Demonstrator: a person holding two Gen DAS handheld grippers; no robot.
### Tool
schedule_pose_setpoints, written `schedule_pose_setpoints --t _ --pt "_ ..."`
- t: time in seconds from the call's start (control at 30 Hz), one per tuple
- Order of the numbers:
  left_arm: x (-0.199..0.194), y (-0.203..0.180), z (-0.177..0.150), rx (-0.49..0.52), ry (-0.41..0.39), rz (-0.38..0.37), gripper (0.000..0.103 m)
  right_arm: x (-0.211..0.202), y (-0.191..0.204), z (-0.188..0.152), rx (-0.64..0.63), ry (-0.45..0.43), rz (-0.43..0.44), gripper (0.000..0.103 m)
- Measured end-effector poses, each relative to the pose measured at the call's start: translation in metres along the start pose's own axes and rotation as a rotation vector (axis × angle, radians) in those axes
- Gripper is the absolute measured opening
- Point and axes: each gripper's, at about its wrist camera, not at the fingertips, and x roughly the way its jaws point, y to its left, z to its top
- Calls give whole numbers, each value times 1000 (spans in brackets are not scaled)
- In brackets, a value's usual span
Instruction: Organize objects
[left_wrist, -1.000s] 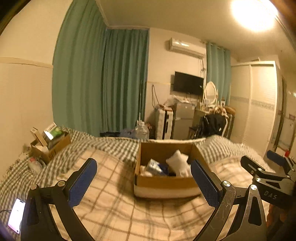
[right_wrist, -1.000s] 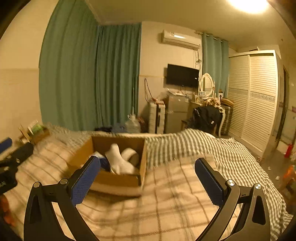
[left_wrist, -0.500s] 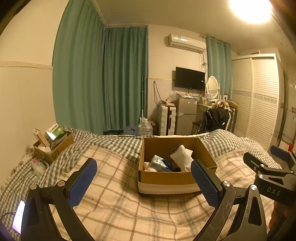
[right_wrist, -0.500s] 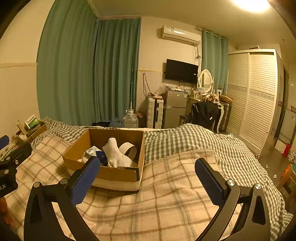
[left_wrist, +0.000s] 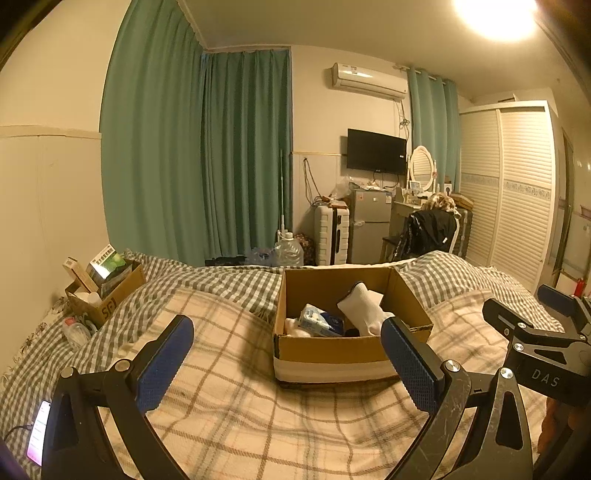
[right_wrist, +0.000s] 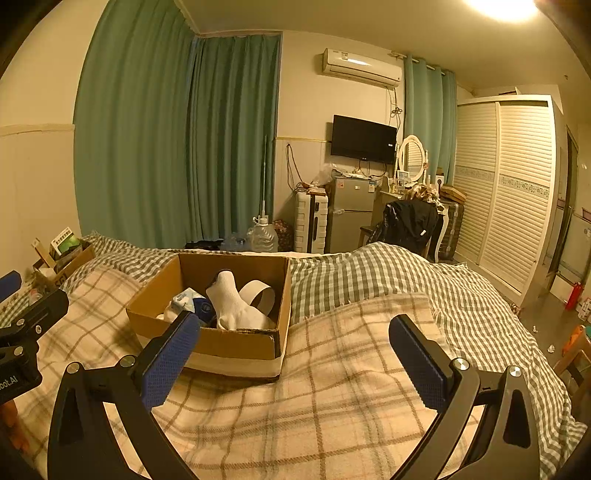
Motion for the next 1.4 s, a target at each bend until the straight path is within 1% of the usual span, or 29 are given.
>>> schedule_pose_setpoints --t 0.93,1.2,1.4 --pt "0 0 -2 3 3 -1 103 -1 -2 -1 9 -1 1 103" --pt "-1 1 -3 9 -9 4 103 1 0 -3 5 7 -1 103" --pt "1 4 -2 0 4 -3 103 1 2 -4 1 10 -3 103"
